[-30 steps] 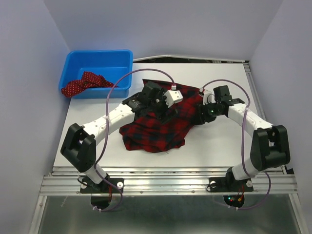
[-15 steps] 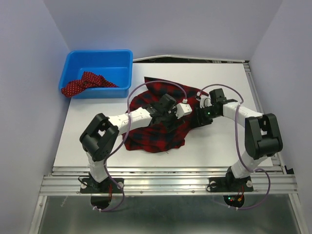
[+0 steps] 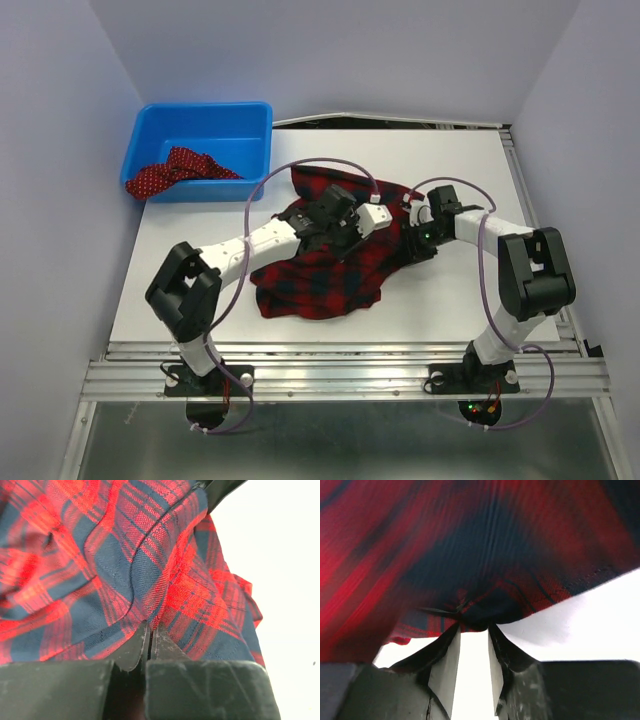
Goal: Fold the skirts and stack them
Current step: Flatten the skirt out
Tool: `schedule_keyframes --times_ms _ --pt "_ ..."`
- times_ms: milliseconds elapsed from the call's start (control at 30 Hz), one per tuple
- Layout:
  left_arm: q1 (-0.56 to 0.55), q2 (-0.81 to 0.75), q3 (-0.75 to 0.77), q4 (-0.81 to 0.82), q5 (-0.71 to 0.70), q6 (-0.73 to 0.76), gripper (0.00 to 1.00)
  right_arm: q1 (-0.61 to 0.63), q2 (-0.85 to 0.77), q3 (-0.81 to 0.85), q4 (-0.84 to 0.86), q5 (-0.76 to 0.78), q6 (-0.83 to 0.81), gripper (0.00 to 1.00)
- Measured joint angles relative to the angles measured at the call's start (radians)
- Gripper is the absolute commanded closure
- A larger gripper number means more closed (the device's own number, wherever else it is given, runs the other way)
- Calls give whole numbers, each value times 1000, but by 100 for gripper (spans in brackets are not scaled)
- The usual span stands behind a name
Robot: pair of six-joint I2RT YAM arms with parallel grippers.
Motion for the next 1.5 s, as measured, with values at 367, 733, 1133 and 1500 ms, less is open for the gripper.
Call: schedule_keyframes --times_ms 367,733,1133,1500 --pt "316 1 99 20 217 -237 100 0 -34 -5 -11 76 -56 99" --pt "424 224 109 -2 193 -267 100 0 -144 16 -131 166 -211 60" --pt "369 175 38 -10 203 -189 100 123 -177 222 -111 7 -187 55" --pt "370 175 38 -12 208 -177 100 267 108 248 -146 -19 -227 41"
